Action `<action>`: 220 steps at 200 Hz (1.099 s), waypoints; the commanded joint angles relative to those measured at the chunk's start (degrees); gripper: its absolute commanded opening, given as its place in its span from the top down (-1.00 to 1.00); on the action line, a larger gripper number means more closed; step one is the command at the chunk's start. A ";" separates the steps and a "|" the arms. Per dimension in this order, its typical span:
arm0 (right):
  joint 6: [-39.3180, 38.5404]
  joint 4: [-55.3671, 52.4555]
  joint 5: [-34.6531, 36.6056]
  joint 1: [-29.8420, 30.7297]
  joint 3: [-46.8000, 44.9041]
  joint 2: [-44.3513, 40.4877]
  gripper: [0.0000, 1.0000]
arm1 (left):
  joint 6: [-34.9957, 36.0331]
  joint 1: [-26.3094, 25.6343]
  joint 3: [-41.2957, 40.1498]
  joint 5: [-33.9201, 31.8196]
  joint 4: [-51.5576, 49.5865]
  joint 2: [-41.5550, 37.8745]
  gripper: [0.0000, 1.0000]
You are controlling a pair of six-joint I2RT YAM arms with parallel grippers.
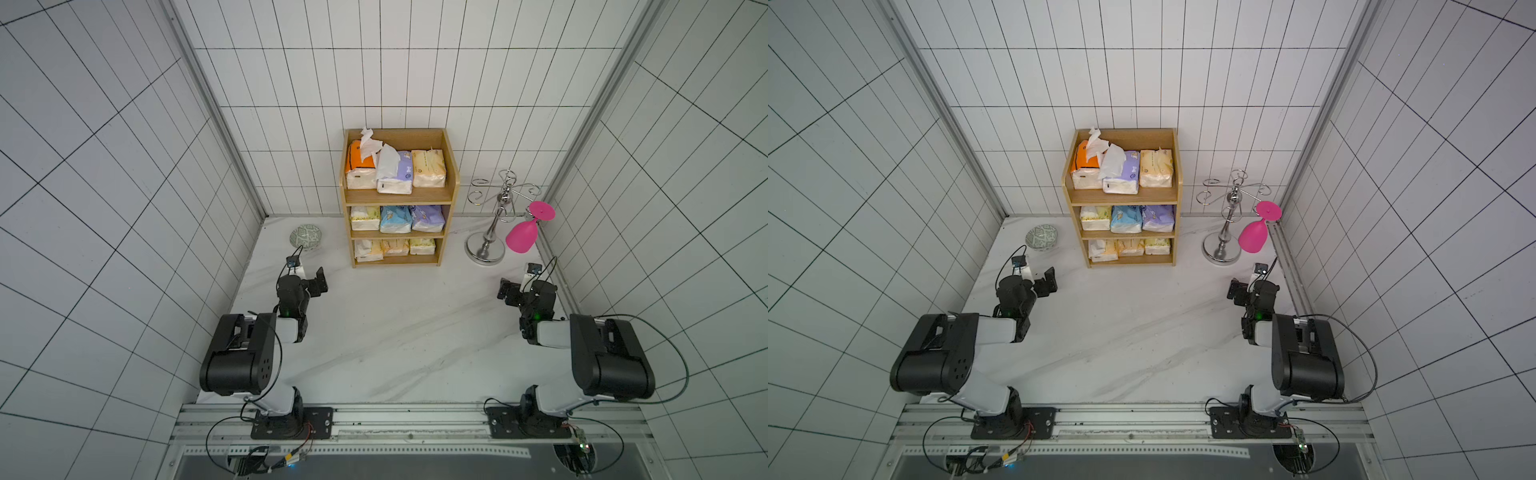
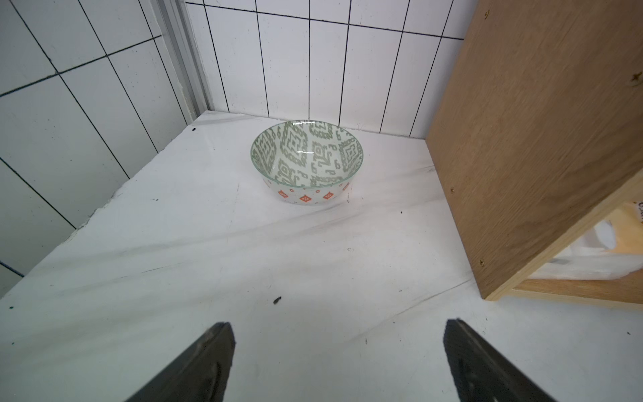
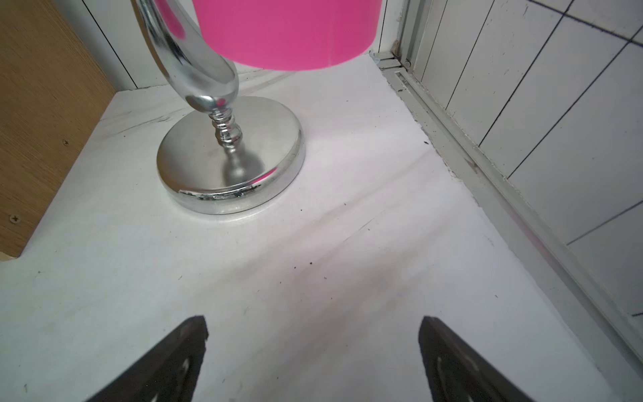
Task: Remove the tissue boxes from the shelf
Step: Pick up a box of tissues from the shelf.
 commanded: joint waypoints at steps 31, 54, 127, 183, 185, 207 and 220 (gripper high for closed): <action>-0.37 0.22 -0.02 -0.24 2.35 -0.23 -0.98 | 0.42 0.18 1.10 0.52 -0.14 -0.77 -0.95; -0.37 0.19 0.07 -0.25 2.37 -0.18 -0.98 | 0.43 0.20 1.10 0.50 -0.20 -0.76 -0.96; -0.50 -0.04 0.33 -0.12 2.46 -0.18 -0.98 | 0.43 0.15 1.08 0.47 -0.30 -0.78 -0.95; 1.41 -11.74 5.49 1.52 2.90 -11.52 -0.98 | 0.66 -5.64 1.32 -13.56 -10.53 -14.99 -0.96; 2.23 -13.97 5.84 1.51 3.69 -12.39 -0.98 | -0.22 -5.82 1.80 -13.81 -12.51 -15.99 -0.96; 9.08 -31.61 5.32 1.51 9.60 -18.89 -0.98 | -10.26 -6.11 8.78 -12.10 -30.43 -24.61 -0.95; 12.92 -33.89 2.99 1.47 9.21 -23.13 -0.97 | -18.12 -6.04 11.96 -10.44 -36.02 -28.16 -0.97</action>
